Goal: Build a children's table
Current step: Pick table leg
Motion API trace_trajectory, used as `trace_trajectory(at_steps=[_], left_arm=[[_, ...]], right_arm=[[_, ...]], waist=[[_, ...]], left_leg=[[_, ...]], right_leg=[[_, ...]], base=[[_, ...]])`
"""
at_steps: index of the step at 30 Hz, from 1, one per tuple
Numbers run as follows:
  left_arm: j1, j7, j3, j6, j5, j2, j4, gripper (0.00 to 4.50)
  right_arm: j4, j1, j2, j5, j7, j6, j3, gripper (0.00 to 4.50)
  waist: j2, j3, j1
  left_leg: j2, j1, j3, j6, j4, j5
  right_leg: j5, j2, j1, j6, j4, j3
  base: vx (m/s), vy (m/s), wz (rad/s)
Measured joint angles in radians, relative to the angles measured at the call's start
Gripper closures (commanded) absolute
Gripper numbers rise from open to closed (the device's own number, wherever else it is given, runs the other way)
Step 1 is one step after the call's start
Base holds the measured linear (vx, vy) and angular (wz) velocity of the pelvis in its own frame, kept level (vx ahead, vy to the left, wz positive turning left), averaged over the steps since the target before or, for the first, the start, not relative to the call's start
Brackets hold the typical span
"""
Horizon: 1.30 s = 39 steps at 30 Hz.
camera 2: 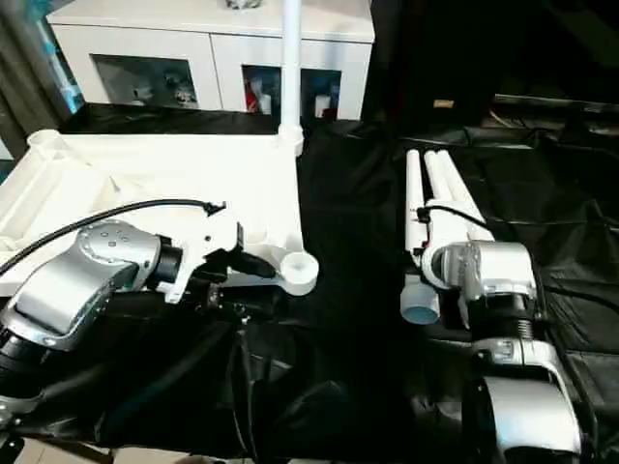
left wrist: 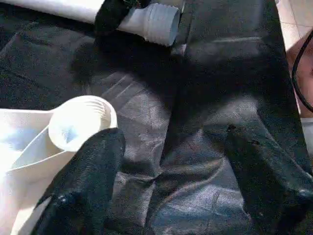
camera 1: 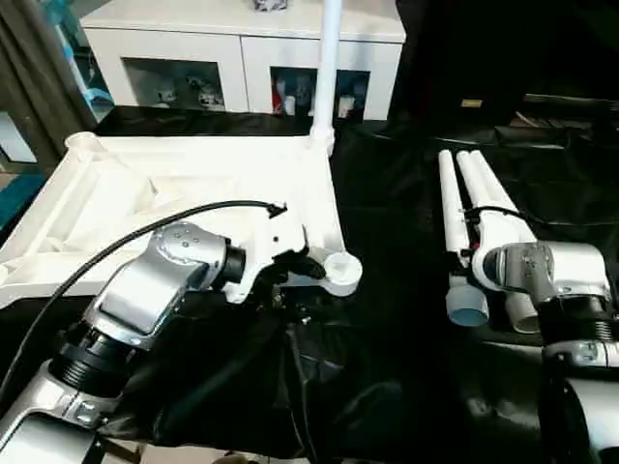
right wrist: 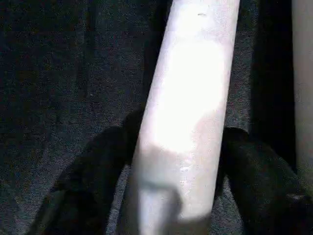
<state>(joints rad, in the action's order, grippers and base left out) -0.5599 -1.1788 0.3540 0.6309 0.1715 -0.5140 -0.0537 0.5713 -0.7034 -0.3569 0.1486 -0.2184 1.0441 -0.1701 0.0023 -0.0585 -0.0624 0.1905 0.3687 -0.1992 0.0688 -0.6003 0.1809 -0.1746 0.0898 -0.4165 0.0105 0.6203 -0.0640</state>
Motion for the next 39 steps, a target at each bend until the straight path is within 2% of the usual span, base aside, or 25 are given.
trace_trajectory(at_steps=[1, 5, 7, 18, 23, 24, 27, 28, 30, 33, 36, 39], left_arm=[[0.0, 0.004, 0.0, 0.0, 0.0, 0.003, 0.0, 0.43], [-0.003, 0.046, -0.01, -0.001, 0.001, 0.039, 0.021, 0.13], [-0.021, 0.078, -0.04, -0.002, 0.013, 0.082, 0.055, 0.04], [-0.131, 0.234, -0.162, -0.017, 0.076, 0.251, 0.201, 0.0], [-0.168, 0.298, -0.207, 0.006, 0.101, 0.31, 0.254, 0.0], [-0.183, 0.32, -0.237, 0.031, 0.118, 0.332, 0.282, 0.0], [-0.228, 0.359, -0.28, 0.072, 0.16, 0.378, 0.316, 0.0], [-0.24, 0.367, -0.288, 0.081, 0.173, 0.387, 0.319, 0.0], [-0.279, 0.406, -0.352, 0.113, 0.221, 0.43, 0.36, 0.0], [-0.319, 0.466, -0.444, 0.154, 0.296, 0.486, 0.412, 0.0], [-0.366, 0.529, -0.538, 0.186, 0.37, 0.528, 0.454, 0.0], [-0.386, 0.556, -0.586, 0.213, 0.42, 0.539, 0.465, 0.0]], right_arm=[[0.0, 0.0, 0.0, 0.001, 0.002, 0.0, -0.001, 1.56], [0.008, 0.0, 0.013, 0.014, 0.025, -0.007, -0.04, 1.76], [0.012, 0.0, 0.016, 0.023, 0.033, -0.012, -0.064, 2.0], [0.009, -0.004, 0.045, 0.061, 0.045, -0.031, -0.115, 2.65], [-0.034, -0.001, 0.077, 0.124, 0.008, -0.129, -0.164, 2.66], [-0.063, 0.008, 0.094, 0.153, -0.033, -0.189, -0.188, 2.66], [-0.147, 0.015, 0.127, 0.22, -0.136, -0.306, -0.199, 2.66], [-0.171, 0.017, 0.133, 0.237, -0.16, -0.323, -0.2, 2.66], [-0.261, 0.051, 0.155, 0.297, -0.253, -0.34, -0.209, 2.66], [-0.353, 0.099, 0.173, 0.363, -0.346, -0.336, -0.189, 2.66], [-0.417, 0.148, 0.182, 0.405, -0.412, -0.336, -0.157, 2.66], [-0.459, 0.182, 0.176, 0.43, -0.452, -0.337, -0.136, 2.67]], waist=[[0.0, 0.0, 0.0], [0.0, 0.0, 0.0], [-0.001, 0.0, 0.0], [-0.001, 0.0, -0.001], [-0.001, 0.0, -0.003], [-0.001, -0.001, -0.006], [-0.001, -0.001, -0.014], [-0.001, -0.001, -0.018], [-0.001, -0.001, -0.028], [-0.002, -0.001, -0.033], [-0.003, -0.002, -0.041], [-0.003, -0.002, -0.045]], left_leg=[[0.0, 0.0, 0.0, 0.0, 0.0, 0.0], [0.0, 0.0, 0.0, 0.0, -0.002, 0.0], [0.0, 0.0, 0.0, 0.0, -0.002, 0.0], [0.0, 0.0, 0.001, -0.001, -0.003, -0.002], [0.0, 0.001, 0.001, -0.002, -0.002, -0.002], [0.0, 0.003, 0.001, -0.003, -0.003, -0.003], [0.0, 0.004, 0.001, -0.006, -0.003, -0.005], [0.0, 0.003, 0.001, -0.007, -0.003, -0.005], [0.0, 0.003, 0.001, -0.007, -0.003, -0.005], [0.0, 0.004, 0.001, -0.008, -0.003, -0.005], [0.0, 0.005, 0.001, -0.008, -0.004, -0.005], [0.0, 0.005, 0.001, -0.007, -0.004, -0.005]], right_leg=[[0.0, 0.0, 0.0, 0.0, 0.0, 0.0], [0.0, 0.0, 0.0, 0.0, 0.002, 0.0], [0.0, 0.001, 0.0, 0.0, 0.003, 0.0], [0.0, 0.001, -0.001, 0.0, 0.005, 0.0], [0.0, 0.001, -0.002, 0.0, 0.004, 0.0], [0.0, 0.001, -0.003, 0.0, 0.005, 0.0], [0.0, 0.001, -0.004, 0.0, 0.005, -0.001], [0.0, 0.001, -0.003, 0.0, 0.005, -0.001], [0.0, 0.001, -0.002, 0.0, 0.004, -0.001], [0.0, 0.001, -0.002, 0.0, 0.003, -0.002], [0.0, 0.002, -0.002, 0.0, 0.003, -0.002], [0.0, 0.002, -0.002, 0.0, 0.003, -0.002]], base=[[0.0, 0.0, 0.0], [0.0, 0.0, 0.0], [0.0, 0.0, 0.0], [0.0, 0.0, 0.0], [0.0, 0.0, 0.0], [0.0, 0.0, 0.0], [0.0, 0.0, 0.0], [0.0, 0.0, 0.0], [0.0, 0.0, 0.0], [0.0, 0.0, 0.0], [0.0, 0.0, 0.0], [0.0, 0.0, 0.0]])
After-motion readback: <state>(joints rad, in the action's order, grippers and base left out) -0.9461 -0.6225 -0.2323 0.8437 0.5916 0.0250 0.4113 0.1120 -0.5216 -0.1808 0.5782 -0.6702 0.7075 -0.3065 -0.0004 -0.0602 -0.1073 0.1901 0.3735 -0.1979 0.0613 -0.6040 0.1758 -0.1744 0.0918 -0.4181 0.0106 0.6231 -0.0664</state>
